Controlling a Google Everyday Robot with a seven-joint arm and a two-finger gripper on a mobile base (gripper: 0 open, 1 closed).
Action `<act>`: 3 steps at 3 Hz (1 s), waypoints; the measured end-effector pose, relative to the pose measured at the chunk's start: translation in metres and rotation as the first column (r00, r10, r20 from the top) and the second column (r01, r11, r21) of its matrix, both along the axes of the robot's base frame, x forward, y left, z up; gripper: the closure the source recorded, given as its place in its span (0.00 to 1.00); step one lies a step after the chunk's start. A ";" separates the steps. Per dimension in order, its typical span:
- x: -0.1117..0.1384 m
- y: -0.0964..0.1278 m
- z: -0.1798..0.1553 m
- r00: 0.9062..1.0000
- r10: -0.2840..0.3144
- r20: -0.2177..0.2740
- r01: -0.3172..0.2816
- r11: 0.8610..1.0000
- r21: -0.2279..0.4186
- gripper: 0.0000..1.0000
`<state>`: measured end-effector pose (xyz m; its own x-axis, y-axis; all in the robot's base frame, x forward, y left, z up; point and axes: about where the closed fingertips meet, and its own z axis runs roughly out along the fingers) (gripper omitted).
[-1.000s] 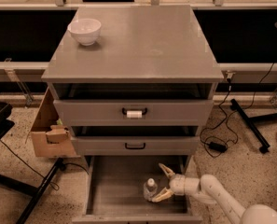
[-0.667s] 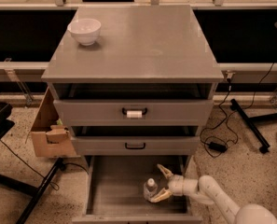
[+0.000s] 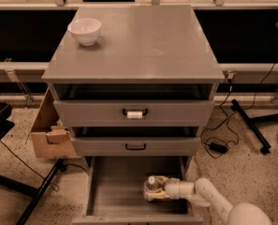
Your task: Pick blue plastic bottle from bottom drawer and place on counter
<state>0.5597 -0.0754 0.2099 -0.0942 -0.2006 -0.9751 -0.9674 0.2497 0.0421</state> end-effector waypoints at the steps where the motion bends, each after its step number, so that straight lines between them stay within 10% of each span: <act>1: -0.002 0.002 -0.004 1.000 0.001 -0.015 -0.001 1.000 -0.005 0.72; 2: -0.009 0.001 0.018 1.000 -0.001 -0.003 0.000 1.000 -0.015 0.96; 3: -0.006 -0.026 0.093 0.997 -0.051 0.054 0.054 0.997 -0.047 1.00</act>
Offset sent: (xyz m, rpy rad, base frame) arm -0.0314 -0.0060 0.1010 -0.0541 -0.0442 -0.0147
